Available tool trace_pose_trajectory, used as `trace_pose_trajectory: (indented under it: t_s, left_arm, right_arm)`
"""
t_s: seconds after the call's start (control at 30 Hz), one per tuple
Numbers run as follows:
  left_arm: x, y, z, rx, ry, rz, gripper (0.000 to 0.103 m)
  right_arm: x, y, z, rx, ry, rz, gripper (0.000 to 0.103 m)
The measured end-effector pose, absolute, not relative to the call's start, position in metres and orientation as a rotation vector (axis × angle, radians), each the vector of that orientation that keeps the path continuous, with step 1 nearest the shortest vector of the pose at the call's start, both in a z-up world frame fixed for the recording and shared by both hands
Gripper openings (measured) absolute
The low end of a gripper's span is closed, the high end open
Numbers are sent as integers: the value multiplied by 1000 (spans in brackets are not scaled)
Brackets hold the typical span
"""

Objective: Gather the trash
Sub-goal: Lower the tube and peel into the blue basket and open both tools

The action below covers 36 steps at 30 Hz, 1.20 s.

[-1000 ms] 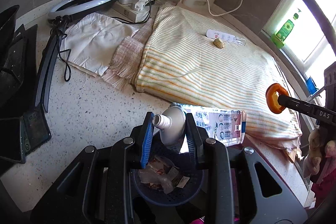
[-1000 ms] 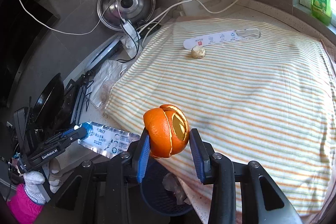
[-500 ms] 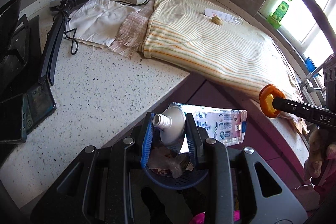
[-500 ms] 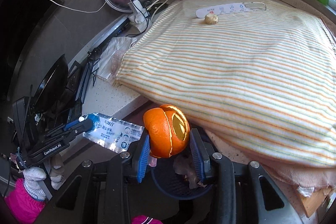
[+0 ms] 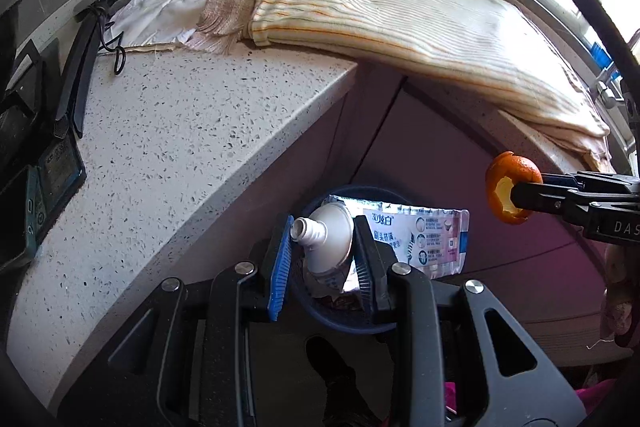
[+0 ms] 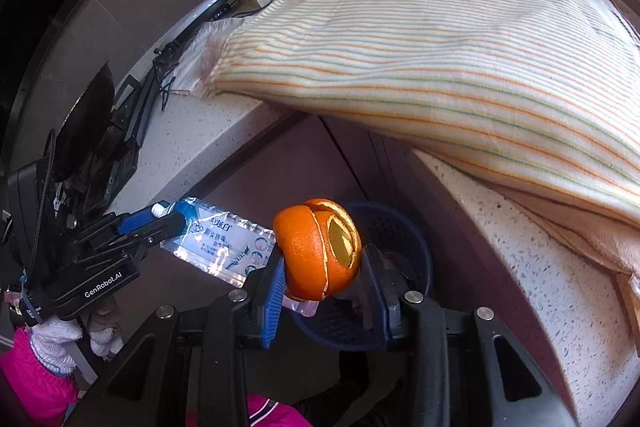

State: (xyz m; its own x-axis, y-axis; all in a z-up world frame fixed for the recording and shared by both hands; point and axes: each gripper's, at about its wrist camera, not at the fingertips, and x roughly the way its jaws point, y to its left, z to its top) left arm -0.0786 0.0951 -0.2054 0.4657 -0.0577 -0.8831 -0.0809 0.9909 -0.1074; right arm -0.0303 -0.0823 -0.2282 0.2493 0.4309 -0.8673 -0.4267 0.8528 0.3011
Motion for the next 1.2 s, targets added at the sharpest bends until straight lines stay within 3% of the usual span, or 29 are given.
trace_pose_trajectory:
  t_s: [0.67, 0.97, 1.2]
  left_arm:
    - [-54, 64, -247, -23, 1168, -27, 29]
    - [-48, 59, -253, -28, 1185, -39, 29]
    - [-46, 64, -250, -45, 1178, -26, 29]
  right_arm:
    - [-26, -71, -291, -83, 1277, 521, 39]
    - [-17, -65, -299, -113, 1286, 532, 53]
    - [-13, -66, -297, -115, 1283, 537, 54]
